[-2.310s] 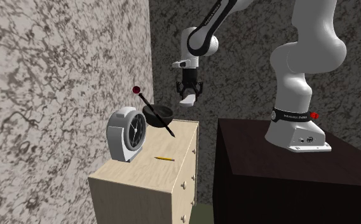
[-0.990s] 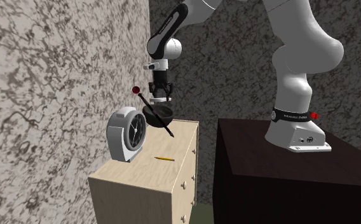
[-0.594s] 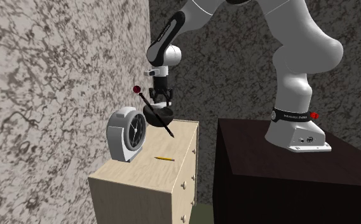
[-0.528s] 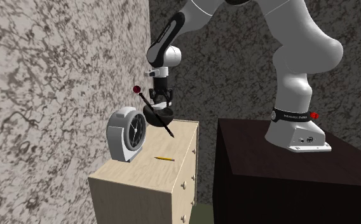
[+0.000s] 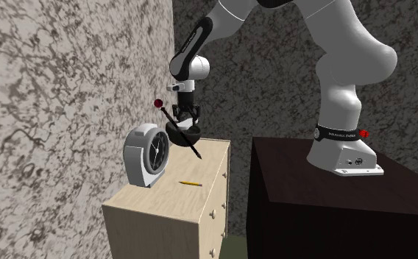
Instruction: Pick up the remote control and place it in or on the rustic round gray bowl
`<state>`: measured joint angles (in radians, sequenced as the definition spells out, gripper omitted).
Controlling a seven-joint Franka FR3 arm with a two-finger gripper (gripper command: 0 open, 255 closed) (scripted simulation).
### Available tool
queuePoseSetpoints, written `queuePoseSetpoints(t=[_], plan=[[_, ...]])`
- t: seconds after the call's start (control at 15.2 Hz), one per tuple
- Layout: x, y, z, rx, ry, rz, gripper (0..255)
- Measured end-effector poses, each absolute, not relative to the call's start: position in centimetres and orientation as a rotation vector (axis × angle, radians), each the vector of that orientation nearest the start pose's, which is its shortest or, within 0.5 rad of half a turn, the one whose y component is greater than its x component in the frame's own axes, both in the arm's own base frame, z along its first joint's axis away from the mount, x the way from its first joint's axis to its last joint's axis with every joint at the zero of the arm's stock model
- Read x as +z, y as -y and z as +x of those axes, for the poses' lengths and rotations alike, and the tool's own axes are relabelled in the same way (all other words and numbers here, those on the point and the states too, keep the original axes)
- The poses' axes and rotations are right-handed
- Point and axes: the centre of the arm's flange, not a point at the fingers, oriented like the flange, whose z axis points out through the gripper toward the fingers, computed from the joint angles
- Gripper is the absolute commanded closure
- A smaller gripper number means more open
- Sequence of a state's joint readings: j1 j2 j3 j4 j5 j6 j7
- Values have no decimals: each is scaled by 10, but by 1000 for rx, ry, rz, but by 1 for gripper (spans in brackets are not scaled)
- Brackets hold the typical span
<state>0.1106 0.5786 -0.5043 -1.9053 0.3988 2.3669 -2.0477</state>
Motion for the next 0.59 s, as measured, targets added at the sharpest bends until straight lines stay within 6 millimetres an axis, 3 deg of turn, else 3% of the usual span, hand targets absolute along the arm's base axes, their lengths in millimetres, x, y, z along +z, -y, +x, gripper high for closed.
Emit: queuePoseSetpoints(t=[0.07,0.46,0.59], plan=[[222,222,585,3,2046,-2360,0],[220,222,584,7,2044,-2357,0],[235,222,585,7,2044,-2357,0]])
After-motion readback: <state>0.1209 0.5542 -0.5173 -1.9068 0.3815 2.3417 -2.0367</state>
